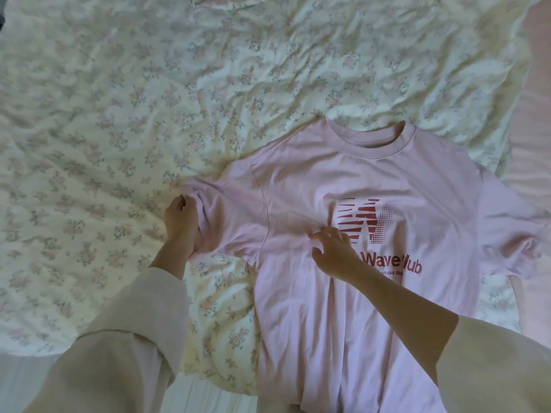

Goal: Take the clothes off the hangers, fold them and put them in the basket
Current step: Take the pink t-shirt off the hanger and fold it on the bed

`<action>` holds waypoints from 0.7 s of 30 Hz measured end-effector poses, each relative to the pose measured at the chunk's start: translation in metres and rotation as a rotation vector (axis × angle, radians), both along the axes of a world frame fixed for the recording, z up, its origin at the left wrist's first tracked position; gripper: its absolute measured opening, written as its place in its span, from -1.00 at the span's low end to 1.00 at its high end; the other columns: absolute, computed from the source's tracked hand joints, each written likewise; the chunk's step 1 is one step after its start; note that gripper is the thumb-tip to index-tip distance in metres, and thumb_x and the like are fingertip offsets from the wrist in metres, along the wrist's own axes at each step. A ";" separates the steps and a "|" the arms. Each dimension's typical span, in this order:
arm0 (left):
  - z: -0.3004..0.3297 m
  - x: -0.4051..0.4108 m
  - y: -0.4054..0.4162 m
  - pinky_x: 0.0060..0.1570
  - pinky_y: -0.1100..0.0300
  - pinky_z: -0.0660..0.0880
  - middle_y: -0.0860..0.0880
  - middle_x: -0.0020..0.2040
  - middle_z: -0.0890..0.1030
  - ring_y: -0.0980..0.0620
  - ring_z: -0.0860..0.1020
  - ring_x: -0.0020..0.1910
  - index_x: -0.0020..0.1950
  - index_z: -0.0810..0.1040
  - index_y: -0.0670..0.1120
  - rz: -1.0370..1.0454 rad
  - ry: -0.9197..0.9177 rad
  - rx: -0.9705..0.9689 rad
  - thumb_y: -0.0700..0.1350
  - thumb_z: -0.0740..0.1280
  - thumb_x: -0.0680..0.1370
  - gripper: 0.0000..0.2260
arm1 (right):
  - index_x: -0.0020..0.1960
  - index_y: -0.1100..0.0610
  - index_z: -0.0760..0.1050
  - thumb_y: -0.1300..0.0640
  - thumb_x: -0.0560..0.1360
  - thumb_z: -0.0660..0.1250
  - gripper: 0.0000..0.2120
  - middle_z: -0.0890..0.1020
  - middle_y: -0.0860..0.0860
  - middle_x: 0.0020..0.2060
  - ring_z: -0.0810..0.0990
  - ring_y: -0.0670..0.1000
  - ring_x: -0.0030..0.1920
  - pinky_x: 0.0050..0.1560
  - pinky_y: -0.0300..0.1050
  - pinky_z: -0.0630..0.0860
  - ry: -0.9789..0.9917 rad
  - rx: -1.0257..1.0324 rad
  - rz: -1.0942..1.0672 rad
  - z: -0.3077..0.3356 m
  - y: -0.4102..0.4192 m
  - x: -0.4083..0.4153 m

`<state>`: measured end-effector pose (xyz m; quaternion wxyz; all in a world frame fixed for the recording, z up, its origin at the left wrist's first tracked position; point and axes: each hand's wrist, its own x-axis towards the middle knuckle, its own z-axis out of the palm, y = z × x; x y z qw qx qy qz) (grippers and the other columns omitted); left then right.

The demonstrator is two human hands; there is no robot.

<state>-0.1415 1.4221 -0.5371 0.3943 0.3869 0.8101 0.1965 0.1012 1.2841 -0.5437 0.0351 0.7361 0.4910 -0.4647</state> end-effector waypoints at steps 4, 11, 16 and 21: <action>0.044 0.037 0.009 -0.24 0.20 0.50 -0.09 -0.07 0.55 0.01 0.57 -0.17 0.05 0.52 -0.09 -0.114 -0.775 -0.253 -0.16 0.23 0.56 -0.88 | 0.27 0.21 0.45 0.19 0.59 0.10 -0.69 0.52 0.05 0.07 0.50 -0.08 -0.11 -0.19 -0.31 0.40 0.193 0.108 -0.488 0.007 0.017 0.006; 0.055 0.096 0.005 0.04 0.12 0.48 -0.05 0.15 0.59 -0.05 0.58 0.10 0.19 0.51 -0.09 -0.370 -0.696 -0.282 -0.09 0.25 0.58 -0.79 | 0.14 0.09 0.48 -0.17 0.61 -0.09 -0.52 0.61 0.01 -0.11 0.52 0.02 -0.06 0.08 -0.02 0.31 0.701 -0.053 -1.299 0.005 0.017 0.044; 0.021 0.086 0.002 -0.16 0.27 0.39 -0.03 0.15 0.48 0.03 0.46 0.04 0.24 0.46 -0.07 -0.481 -0.308 -0.204 -0.16 0.24 0.56 -0.75 | 0.14 0.21 0.48 -0.03 0.58 0.17 -0.67 0.59 0.12 -0.13 0.58 0.03 -0.22 -0.19 -0.12 0.47 0.780 -0.178 -1.246 0.002 0.015 0.040; 0.003 0.098 -0.001 0.38 -0.07 0.21 -0.08 0.50 0.13 -0.12 0.13 0.47 0.48 0.18 -0.01 -0.710 0.111 -0.027 -0.06 0.26 0.53 -0.46 | 0.05 0.19 0.47 0.28 0.56 0.12 -0.83 0.56 0.14 -0.25 0.55 0.10 -0.27 -0.37 -0.15 0.45 0.487 -0.081 -1.041 -0.005 0.018 0.018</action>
